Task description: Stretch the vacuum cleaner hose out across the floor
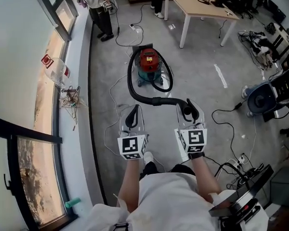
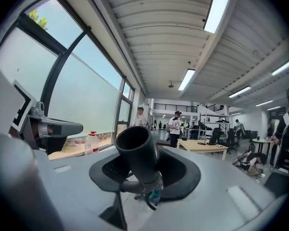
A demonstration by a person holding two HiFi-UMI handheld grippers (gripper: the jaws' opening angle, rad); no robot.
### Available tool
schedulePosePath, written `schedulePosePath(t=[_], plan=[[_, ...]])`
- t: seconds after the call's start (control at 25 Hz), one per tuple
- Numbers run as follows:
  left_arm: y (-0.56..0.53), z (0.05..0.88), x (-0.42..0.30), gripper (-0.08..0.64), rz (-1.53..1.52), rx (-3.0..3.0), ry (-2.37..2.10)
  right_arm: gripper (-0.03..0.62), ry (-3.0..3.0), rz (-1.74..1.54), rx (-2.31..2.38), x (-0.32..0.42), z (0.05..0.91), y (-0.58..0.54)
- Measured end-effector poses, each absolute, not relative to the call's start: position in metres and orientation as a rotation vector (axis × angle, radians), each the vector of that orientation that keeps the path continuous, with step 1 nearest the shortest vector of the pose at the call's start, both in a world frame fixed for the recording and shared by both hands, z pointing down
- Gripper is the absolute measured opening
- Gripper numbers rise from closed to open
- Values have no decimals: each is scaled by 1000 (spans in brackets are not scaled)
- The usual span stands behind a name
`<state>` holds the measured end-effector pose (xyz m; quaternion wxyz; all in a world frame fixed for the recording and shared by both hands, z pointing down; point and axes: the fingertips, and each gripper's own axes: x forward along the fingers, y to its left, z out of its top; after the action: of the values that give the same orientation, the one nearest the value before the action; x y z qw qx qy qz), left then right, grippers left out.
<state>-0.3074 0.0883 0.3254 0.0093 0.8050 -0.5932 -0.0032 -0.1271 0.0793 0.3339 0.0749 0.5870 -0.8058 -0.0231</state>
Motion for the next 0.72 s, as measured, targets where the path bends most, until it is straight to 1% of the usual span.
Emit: schedulePosePath(t=[0.24, 0.36, 0.48, 0.56, 0.64, 0.72], plan=[[174, 336, -260, 2, -52, 2419, -1890, 163, -2423, -61, 1721, -82, 360, 167], [229, 356, -221, 2, -24, 2374, -1853, 161, -2433, 18, 1800, -27, 368, 219], [275, 368, -176, 2, 29, 2378, -1793, 160, -2462, 78, 1915, 40, 350, 256], [305, 366, -153, 2, 54, 2406, -1742, 160, -2465, 70, 1965, 71, 331, 283], [329, 356, -138, 2, 49, 2452, -1708, 160, -2454, -2, 1998, 89, 307, 310], [349, 341, -132, 2, 21, 2495, -1692, 161, -2447, -87, 2013, 90, 288, 340]])
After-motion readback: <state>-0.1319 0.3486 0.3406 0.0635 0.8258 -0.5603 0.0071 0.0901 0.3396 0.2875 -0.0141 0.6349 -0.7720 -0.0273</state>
